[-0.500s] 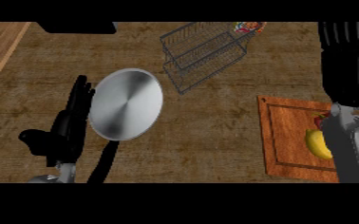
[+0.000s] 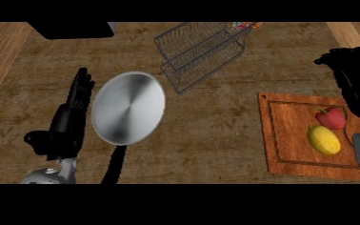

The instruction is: Pick the lemon from the cutting board and place it in the tiered basket

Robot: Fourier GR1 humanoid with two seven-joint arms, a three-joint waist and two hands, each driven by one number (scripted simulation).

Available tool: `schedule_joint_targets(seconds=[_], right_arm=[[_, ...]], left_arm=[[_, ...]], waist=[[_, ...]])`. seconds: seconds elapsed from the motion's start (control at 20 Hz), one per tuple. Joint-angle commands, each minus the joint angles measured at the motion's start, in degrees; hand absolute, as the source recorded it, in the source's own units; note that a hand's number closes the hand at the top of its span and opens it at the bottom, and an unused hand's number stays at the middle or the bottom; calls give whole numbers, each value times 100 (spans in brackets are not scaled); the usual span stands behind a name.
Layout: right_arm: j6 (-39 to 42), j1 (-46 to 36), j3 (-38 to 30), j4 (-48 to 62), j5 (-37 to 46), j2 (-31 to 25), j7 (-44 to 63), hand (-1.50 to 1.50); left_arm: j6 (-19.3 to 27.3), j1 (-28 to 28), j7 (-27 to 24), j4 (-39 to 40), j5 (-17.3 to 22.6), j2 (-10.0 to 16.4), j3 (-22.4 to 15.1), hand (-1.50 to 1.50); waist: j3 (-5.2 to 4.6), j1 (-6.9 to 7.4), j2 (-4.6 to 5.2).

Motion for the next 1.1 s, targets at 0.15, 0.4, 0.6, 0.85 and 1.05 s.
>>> schedule_joint_targets(seconds=[0.15,0.4,0.6,0.85,1.05], right_arm=[[2953,655,-26,872,-2033,-365,747,-150],[5021,853,-661,1686,-2750,-1660,863,-150],[5921,656,-1261,1548,-1691,-2722,637,-150],[6325,445,-1794,542,-539,-3370,529,-150],[6272,210,-2244,-278,406,-3509,425,-150]], left_arm=[[-7,2,-25,55,-124,-75,-186,0],[-41,-147,-28,236,-209,-114,-251,0],[66,-297,-14,284,-242,-192,-194,0],[54,-281,2,385,-238,-144,-125,0],[-49,-365,82,408,-241,-66,-129,0]], waist=[[3,22,-42],[-29,-1,-54],[-31,-37,-80],[-36,-75,-144],[-30,41,-126]])
